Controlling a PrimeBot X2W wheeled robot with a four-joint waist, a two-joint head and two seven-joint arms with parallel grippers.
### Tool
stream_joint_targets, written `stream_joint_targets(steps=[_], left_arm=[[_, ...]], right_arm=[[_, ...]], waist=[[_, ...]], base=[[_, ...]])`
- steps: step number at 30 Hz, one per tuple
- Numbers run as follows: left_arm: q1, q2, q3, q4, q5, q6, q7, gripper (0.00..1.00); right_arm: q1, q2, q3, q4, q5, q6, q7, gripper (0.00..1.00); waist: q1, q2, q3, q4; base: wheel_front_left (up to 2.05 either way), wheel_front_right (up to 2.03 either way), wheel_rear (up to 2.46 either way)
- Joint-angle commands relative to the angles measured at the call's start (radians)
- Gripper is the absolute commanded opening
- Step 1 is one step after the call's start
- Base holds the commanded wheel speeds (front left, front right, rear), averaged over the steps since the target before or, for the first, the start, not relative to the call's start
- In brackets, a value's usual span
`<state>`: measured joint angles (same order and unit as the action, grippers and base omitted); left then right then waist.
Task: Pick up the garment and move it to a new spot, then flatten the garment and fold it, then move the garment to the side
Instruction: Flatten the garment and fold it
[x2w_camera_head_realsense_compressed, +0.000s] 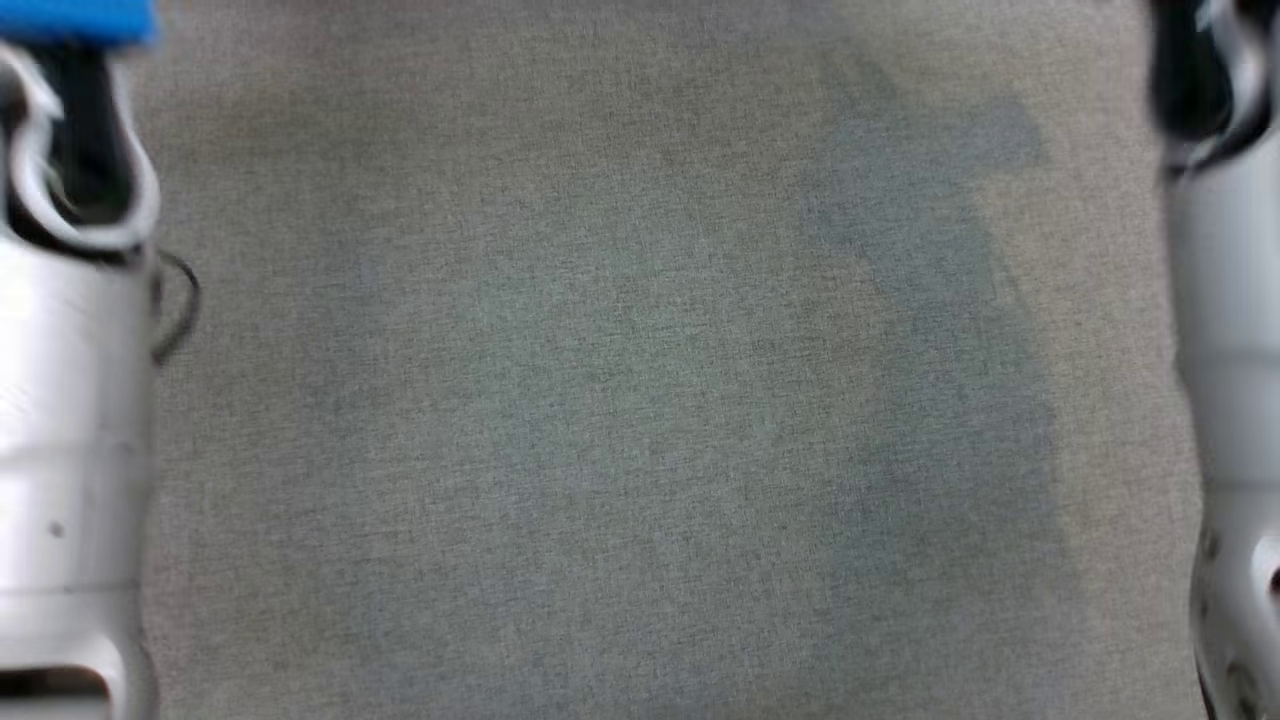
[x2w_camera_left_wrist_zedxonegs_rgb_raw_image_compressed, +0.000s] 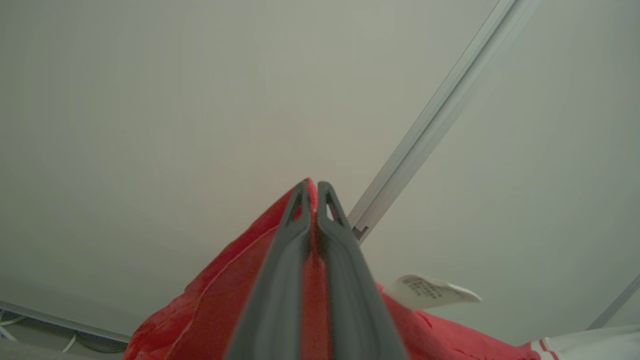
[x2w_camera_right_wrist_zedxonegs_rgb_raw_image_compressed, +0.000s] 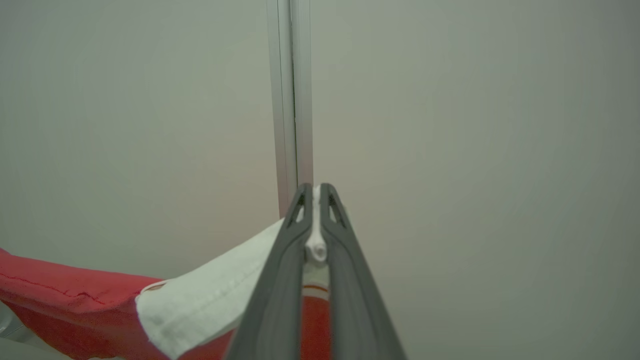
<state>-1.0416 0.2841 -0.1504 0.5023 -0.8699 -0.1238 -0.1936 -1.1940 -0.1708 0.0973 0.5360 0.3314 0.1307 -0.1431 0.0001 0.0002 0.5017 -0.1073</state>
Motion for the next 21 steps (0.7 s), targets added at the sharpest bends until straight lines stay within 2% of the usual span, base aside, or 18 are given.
stream_joint_targets(steps=[1,8,13,21], left_arm=[[0.052,-0.004,-0.02,0.021,0.004,-0.006,-0.012,0.0],[0.297,-0.023,-0.166,0.099,-0.034,-0.009,-0.035,0.0],[0.461,-0.023,-0.246,0.114,-0.052,-0.009,-0.051,0.0],[0.672,-0.038,-0.249,0.087,-0.079,-0.002,-0.067,0.0]], right_arm=[[0.069,-0.003,0.015,0.012,0.017,0.0,0.018,0.0],[0.405,-0.045,0.044,-0.016,0.108,0.0,0.126,0.0],[0.626,-0.077,0.013,-0.1,0.046,0.0,0.219,0.0],[0.951,0.007,-0.131,-0.329,-0.046,0.0,0.418,0.0]], waist=[[-0.0001,-0.0002,-0.006,0.001],[-0.0001,-0.0002,-0.092,0.019],[-0.0001,-0.0002,-0.187,0.039],[-0.0001,-0.0002,-0.306,0.064]], base=[[0.0,0.0,0.0],[0.0,0.0,0.0],[0.0,0.0,0.0],[0.0,0.0,0.0]])
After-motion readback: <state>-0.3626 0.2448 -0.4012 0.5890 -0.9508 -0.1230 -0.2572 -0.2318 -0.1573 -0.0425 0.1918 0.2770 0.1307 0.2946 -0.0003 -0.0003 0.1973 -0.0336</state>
